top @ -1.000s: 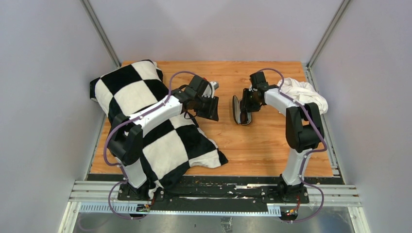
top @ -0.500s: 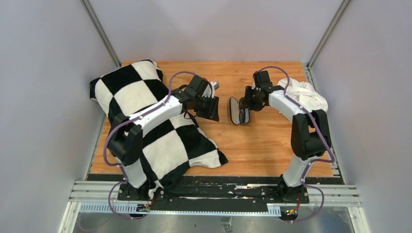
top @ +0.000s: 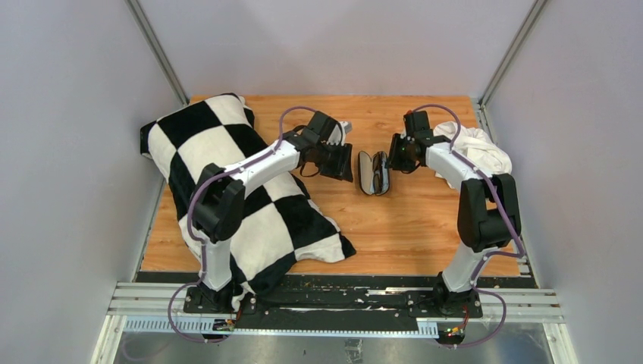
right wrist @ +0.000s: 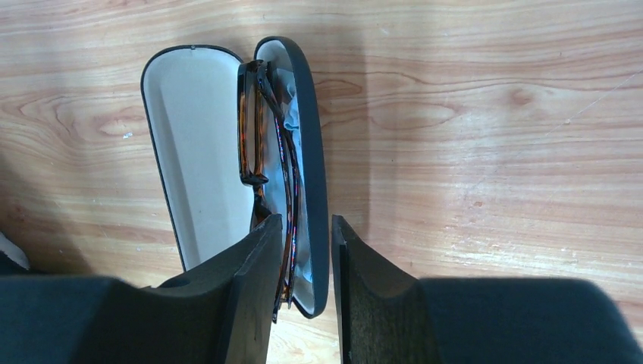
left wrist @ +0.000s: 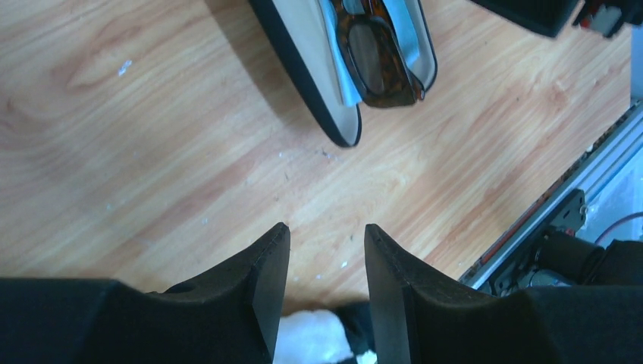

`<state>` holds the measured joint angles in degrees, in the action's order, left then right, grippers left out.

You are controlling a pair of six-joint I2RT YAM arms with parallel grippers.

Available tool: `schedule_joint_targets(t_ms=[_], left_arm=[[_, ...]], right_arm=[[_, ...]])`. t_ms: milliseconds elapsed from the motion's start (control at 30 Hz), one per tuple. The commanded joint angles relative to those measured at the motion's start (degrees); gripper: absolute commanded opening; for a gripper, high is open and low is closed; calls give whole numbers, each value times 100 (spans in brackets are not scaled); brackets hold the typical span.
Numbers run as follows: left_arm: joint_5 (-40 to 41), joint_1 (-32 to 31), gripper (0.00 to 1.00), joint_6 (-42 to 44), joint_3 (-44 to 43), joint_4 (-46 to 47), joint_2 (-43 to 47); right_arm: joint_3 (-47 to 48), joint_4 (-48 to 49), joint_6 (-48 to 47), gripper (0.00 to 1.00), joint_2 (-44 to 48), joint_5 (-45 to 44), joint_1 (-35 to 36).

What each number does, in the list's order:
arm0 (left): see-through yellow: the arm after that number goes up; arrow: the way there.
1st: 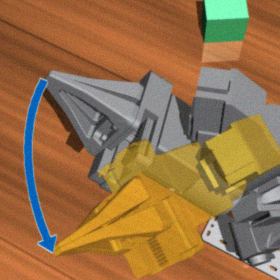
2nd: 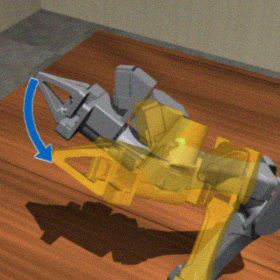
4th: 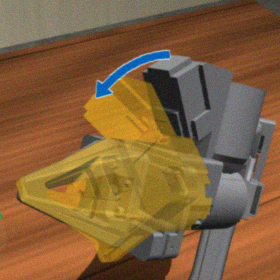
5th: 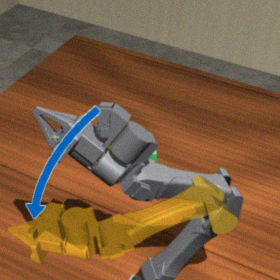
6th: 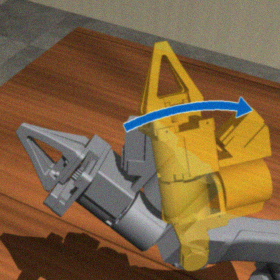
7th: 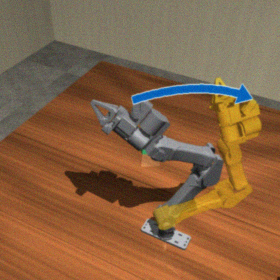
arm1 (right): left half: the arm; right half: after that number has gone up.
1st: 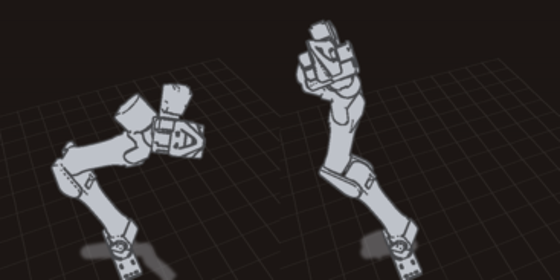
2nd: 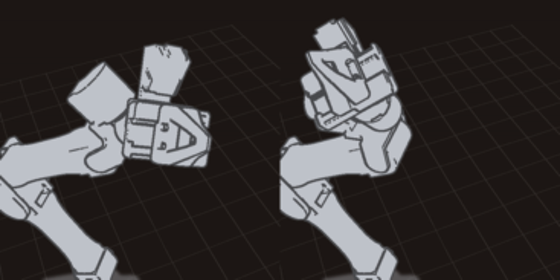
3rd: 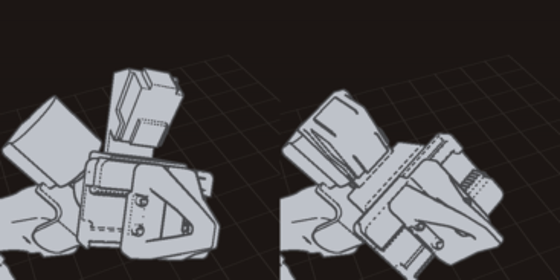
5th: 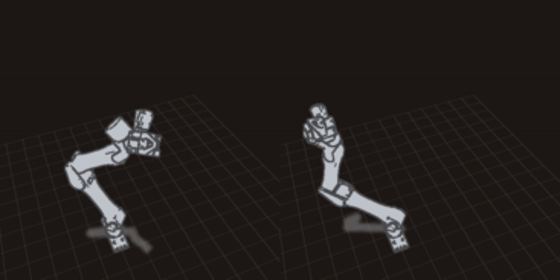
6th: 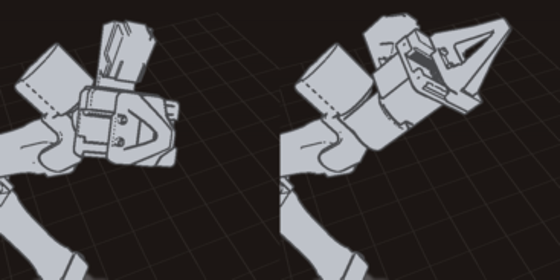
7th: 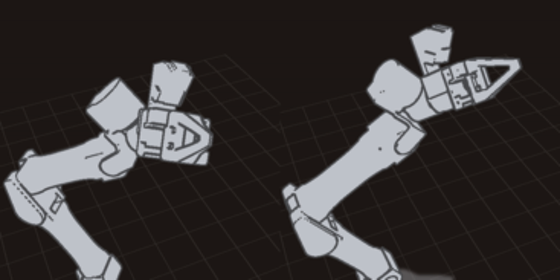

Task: Organize the sunglasses
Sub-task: Place the sunglasses in the sunglasses case, then close the sunglasses case at the center of the board.

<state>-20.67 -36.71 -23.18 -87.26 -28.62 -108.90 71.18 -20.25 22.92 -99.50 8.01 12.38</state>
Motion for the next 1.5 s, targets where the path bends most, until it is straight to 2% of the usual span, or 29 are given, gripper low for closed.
schedule_joint_targets(t_ms=[0, 267, 533, 967, 1467], left_arm=[[-231, 62, 46, -264, -442, 143, -495], [-63, 144, 44, -814, -479, 741, -793], [43, 255, 42, -1174, -582, 936, -1103], [-482, 336, 38, -1525, -603, 1432, -1604], [-697, 379, 36, -1699, -615, 1702, -1773]], right_arm=[[-209, 100, 123, 34, -38, 198, -144], [-436, 358, 331, 28, -27, 578, -508], [-422, 508, 462, 24, -215, 841, -579], [-406, 636, 528, 24, -360, 1075, -579], [-468, 715, 545, 24, -166, 1132, -597]])
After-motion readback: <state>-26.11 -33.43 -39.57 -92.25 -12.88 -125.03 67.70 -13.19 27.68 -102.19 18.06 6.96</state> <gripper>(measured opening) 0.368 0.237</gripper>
